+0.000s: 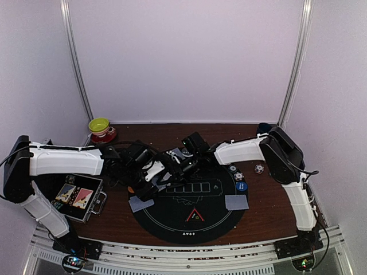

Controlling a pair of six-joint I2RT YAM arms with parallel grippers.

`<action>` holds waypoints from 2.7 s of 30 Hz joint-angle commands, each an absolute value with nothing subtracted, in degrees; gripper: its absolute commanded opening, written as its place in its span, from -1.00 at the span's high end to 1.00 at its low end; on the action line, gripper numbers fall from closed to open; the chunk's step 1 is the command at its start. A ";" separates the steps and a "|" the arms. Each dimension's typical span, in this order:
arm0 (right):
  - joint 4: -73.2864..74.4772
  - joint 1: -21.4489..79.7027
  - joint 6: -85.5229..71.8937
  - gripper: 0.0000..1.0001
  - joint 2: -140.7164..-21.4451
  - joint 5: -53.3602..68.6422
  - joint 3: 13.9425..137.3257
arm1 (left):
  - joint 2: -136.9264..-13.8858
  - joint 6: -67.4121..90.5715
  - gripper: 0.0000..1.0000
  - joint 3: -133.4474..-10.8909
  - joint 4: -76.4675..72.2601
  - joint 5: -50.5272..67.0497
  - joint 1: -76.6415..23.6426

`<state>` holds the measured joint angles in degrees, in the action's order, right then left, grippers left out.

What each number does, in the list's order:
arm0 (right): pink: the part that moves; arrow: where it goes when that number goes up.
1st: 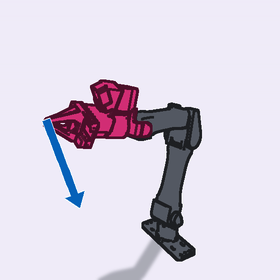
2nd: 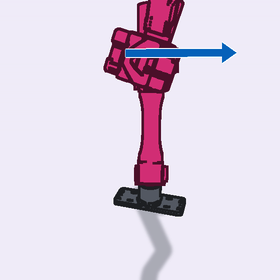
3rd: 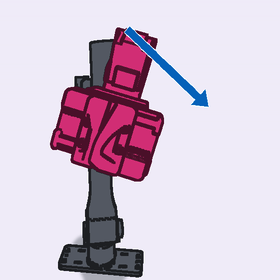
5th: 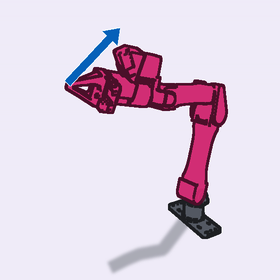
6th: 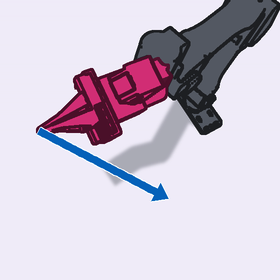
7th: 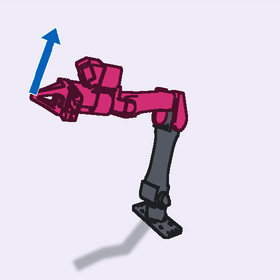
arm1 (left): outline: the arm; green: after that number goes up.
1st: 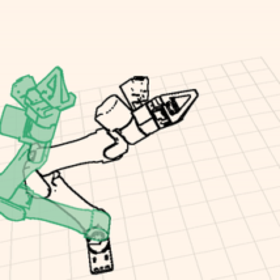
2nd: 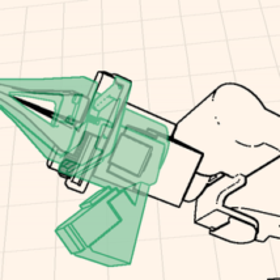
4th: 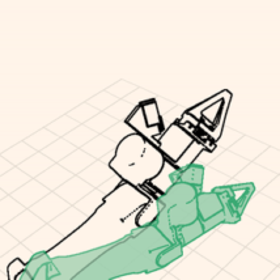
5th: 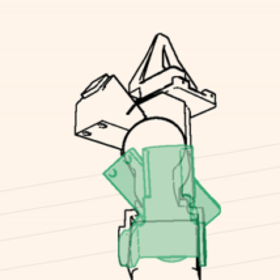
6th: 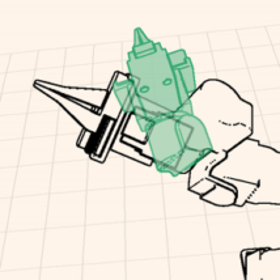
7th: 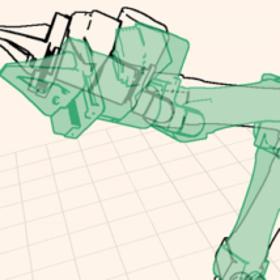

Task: Distribute texas hold em gaming equipment
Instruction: Pick up the poker card from the face-down deck piles.

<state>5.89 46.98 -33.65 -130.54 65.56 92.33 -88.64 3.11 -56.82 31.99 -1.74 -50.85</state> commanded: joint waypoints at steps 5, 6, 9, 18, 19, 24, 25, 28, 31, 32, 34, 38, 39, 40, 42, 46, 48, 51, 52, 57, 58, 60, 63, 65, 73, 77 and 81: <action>-11.48 48.29 -47.20 -0.29 -132.70 69.65 91.10 | -87.54 3.02 -0.30 -57.11 29.56 -0.21 -51.07; -12.33 48.32 -47.92 -0.28 -132.89 69.76 90.86 | -87.60 3.07 -0.30 -57.14 29.60 -0.16 -51.01; -13.15 48.80 -48.60 -0.27 -133.21 70.09 90.88 | -87.62 3.05 -0.30 -57.29 29.40 0.00 -51.04; -7.63 49.33 -43.94 0.12 -133.95 67.18 92.03 | -87.50 3.20 -0.30 -57.14 29.25 0.34 -51.00; -6.97 49.24 -43.34 0.13 -134.07 66.95 92.18 | -87.38 3.19 -0.30 -57.03 29.24 0.28 -51.01; -5.34 48.46 -41.75 0.18 -133.56 66.31 92.12 | -87.06 3.14 -0.30 -56.70 29.23 0.26 -51.07; -4.91 48.24 -41.29 0.19 -133.33 66.10 92.07 | -87.09 3.08 -0.30 -56.69 29.19 0.24 -51.11; -4.07 47.42 -40.29 0.23 -132.60 65.83 91.86 | -87.01 2.94 -0.30 -56.63 29.22 0.03 -51.06; -3.72 46.74 -39.84 0.26 -131.89 65.62 91.38 | -86.96 2.82 -0.30 -56.69 29.24 0.00 -51.04; -3.70 46.48 -39.81 0.28 -131.68 65.73 91.33 | -87.00 2.84 -0.30 -56.67 29.20 -0.01 -51.05; -3.76 46.20 -39.89 0.29 -131.42 66.02 91.23 | -86.99 2.79 -0.30 -56.63 29.22 -0.08 -51.06; -5.94 46.38 -41.52 0.27 -130.62 68.14 90.96 | -87.14 2.78 -0.30 -56.64 29.25 -0.31 -51.06; -7.60 46.47 -43.52 0.25 -130.22 69.21 90.61 | -87.18 2.75 -0.30 -56.65 29.19 -0.39 -51.06; -9.82 46.53 -45.42 0.21 -129.65 70.09 90.09 | -87.19 2.77 -0.30 -56.67 29.18 -0.49 -51.10; -15.55 46.58 -50.07 0.12 -128.48 72.15 88.66 | -87.23 2.74 -0.30 -56.53 29.21 -0.60 -51.06; -16.74 45.98 -50.08 0.07 -125.98 72.71 87.12 | -87.19 2.73 -0.30 -56.43 29.28 -0.79 -51.06; -13.88 45.49 -47.78 0.09 -125.51 72.12 87.31 | -87.17 2.78 -0.30 -56.30 29.34 -0.85 -51.10; -9.97 44.73 -44.28 0.20 -125.30 70.93 87.43 | -87.17 2.80 -0.30 -56.38 29.29 -0.80 -51.07; -9.04 44.55 -43.68 0.23 -125.22 70.69 87.45 | -87.18 2.75 -0.30 -56.35 29.27 -0.79 -51.03; -7.12 44.17 -41.79 0.46 -125.22 70.40 87.42 | -87.34 2.85 -0.30 -56.26 29.33 -0.79 -51.05; -6.75 44.17 -41.53 0.48 -125.21 70.26 87.51 | -87.36 2.87 -0.30 -56.38 29.32 -0.79 -51.07; -5.39 44.04 -40.30 0.49 -125.40 69.94 87.83 | -87.52 2.83 -0.30 -56.46 29.27 -0.77 -51.07; -3.40 43.76 -38.74 0.50 -125.72 69.51 88.36 | -87.54 2.85 -0.30 -56.50 29.27 -0.70 -51.06; -3.10 43.52 -38.53 0.58 -125.90 69.38 88.46 | -87.71 2.74 -0.30 -56.47 29.31 -0.77 -51.01; -3.71 43.32 -39.16 1.00 -125.71 70.26 88.60 | -88.23 2.47 -0.30 -56.66 29.27 -0.79 -51.05; -4.84 43.09 -40.57 1.00 -125.42 71.42 88.46 | -88.25 2.69 -0.30 -56.60 29.75 -1.13 -51.11; -4.63 41.30 -40.30 1.00 -124.54 70.87 88.01 | -88.09 3.10 -0.30 -56.04 29.92 -1.33 -51.05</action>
<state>-3.88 43.57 -40.27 -127.72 70.76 87.72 -88.18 3.07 -56.58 30.00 -0.71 -50.85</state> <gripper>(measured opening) 0.012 0.652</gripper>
